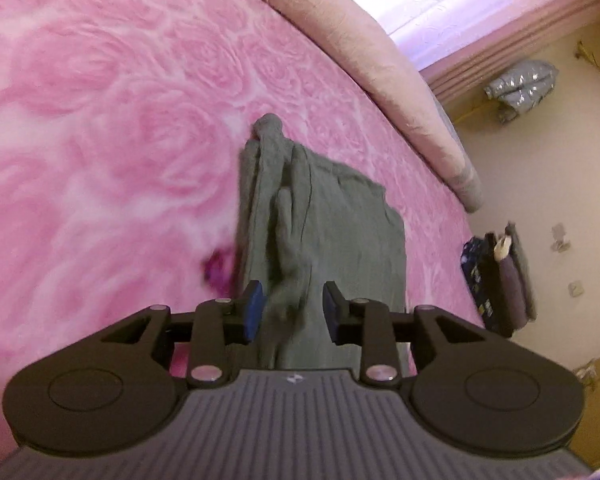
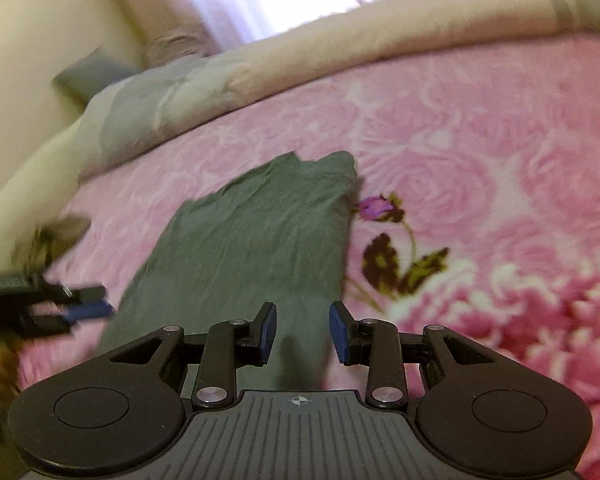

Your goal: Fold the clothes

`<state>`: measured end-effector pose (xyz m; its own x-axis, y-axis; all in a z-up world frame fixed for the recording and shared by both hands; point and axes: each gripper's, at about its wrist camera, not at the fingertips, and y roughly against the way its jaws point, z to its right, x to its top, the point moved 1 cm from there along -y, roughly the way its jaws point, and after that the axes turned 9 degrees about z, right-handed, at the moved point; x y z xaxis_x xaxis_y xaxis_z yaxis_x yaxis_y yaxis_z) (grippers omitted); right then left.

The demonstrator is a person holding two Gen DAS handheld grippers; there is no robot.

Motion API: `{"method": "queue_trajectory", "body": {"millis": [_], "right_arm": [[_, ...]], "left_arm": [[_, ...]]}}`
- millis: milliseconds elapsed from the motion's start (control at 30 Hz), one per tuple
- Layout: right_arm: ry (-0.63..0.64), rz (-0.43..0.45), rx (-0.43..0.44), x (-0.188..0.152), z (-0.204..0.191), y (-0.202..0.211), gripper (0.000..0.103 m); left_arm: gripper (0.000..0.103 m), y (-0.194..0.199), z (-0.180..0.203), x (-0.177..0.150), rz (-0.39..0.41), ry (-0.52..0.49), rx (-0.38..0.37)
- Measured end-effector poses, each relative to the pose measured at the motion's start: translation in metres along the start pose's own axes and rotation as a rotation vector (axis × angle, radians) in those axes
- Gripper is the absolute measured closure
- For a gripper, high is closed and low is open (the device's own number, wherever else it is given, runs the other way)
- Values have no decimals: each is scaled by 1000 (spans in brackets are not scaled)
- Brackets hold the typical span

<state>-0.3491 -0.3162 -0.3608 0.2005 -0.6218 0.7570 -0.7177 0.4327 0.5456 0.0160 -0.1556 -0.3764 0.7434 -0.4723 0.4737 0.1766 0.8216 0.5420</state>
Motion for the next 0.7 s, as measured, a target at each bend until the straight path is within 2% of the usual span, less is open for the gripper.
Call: {"method": "queue_trajectory", "body": {"millis": [167,200,233,267,333,433,467,500,567,700], "right_arm": [[244,1,-3,-34,-30,41,69],[294,8,0,-41,-38,47,61],[350,17,9,-47,-47,53,48],[396,33,13,-52,-55,58,25],[510,63,9,-62,-71,63,26],[658,65,-27,-76,-86,64,26],[712,64,-34,-81,-91,63,30],[764,60,-45,-88,-94,63,42],[860,47,-71,-97,-99,57,53],[1013,15,-105,-115,-104,47,53]], "left_arm": [[76,45,-9,-46,12,118,5],[75,48,-12,-54,18,155,2],[74,48,-14,-61,25,186,4],[74,49,-16,-66,33,208,11],[74,46,-19,-73,48,252,24],[74,43,-23,-77,79,286,42],[74,43,-24,-79,89,292,41],[74,42,-24,-79,101,304,40],[74,40,-25,-79,110,318,42],[74,39,-28,-81,121,344,46]]}}
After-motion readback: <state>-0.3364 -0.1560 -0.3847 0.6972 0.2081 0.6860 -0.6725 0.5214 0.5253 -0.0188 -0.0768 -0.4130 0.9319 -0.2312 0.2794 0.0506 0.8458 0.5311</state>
